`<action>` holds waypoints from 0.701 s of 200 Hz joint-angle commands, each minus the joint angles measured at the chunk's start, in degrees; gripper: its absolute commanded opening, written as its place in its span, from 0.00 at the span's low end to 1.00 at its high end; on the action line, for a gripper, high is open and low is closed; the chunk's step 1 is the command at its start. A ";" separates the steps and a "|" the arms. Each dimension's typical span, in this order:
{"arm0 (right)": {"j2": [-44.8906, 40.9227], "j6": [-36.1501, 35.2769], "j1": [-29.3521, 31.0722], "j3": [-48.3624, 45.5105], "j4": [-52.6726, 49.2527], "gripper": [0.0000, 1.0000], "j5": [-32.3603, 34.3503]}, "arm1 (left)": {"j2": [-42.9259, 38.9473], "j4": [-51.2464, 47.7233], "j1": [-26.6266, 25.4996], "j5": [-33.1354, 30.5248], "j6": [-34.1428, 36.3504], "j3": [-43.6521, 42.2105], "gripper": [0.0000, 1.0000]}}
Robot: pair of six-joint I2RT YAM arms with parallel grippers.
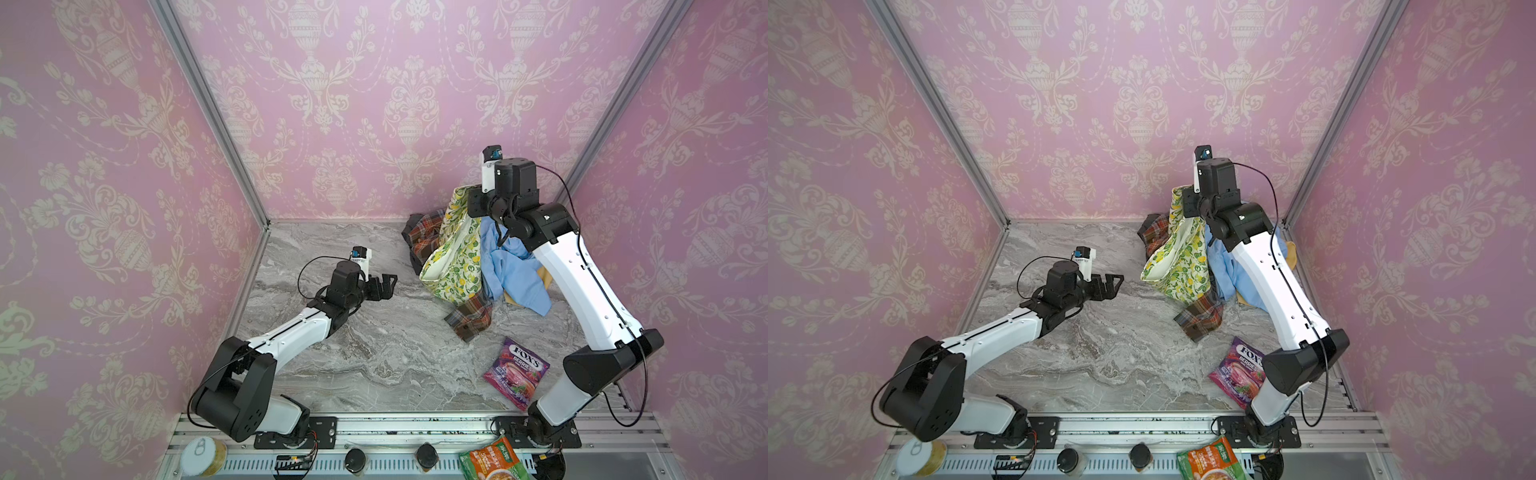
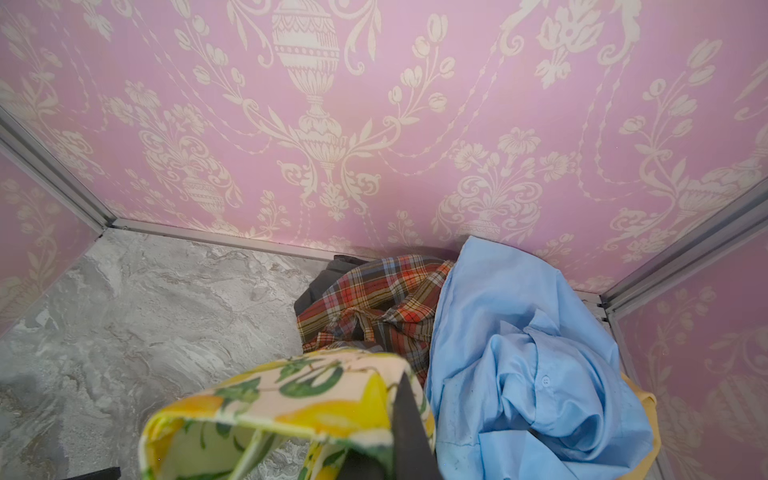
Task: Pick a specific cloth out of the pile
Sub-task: 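Grasp the lemon-print cloth with the right gripper and lift it up, then move the left gripper to the hanging lemon-print cloth and grasp it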
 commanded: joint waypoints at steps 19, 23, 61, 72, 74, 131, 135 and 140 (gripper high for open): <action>0.85 3.70 0.06 3.00 3.28 0.00 -1.06 | 0.53 13.42 -2.39 5.89 1.24 -7.64 0.96; 1.03 3.71 0.05 3.11 3.20 0.00 -0.94 | 0.78 14.00 -3.13 6.13 1.76 -8.24 0.96; 2.18 4.20 0.06 4.04 2.91 0.00 0.00 | 2.94 18.39 -11.06 3.11 14.58 -10.79 0.99; 2.36 4.38 0.04 3.95 3.02 0.00 -0.04 | 4.15 19.34 -13.04 1.62 18.04 -10.29 0.99; 2.35 4.44 0.06 3.95 3.03 0.00 -0.01 | 4.39 19.57 -13.35 1.35 18.56 -10.24 0.99; 1.51 5.04 0.04 3.41 3.24 0.00 0.09 | 14.59 26.77 -18.98 -3.97 27.81 -3.23 0.99; 1.50 5.03 0.05 3.44 3.17 0.00 0.03 | 15.39 27.38 -19.29 -4.67 28.30 -2.57 0.99; 1.40 5.15 0.06 3.43 3.20 0.00 -0.06 | 16.38 27.98 -19.50 -5.54 28.68 -1.74 0.99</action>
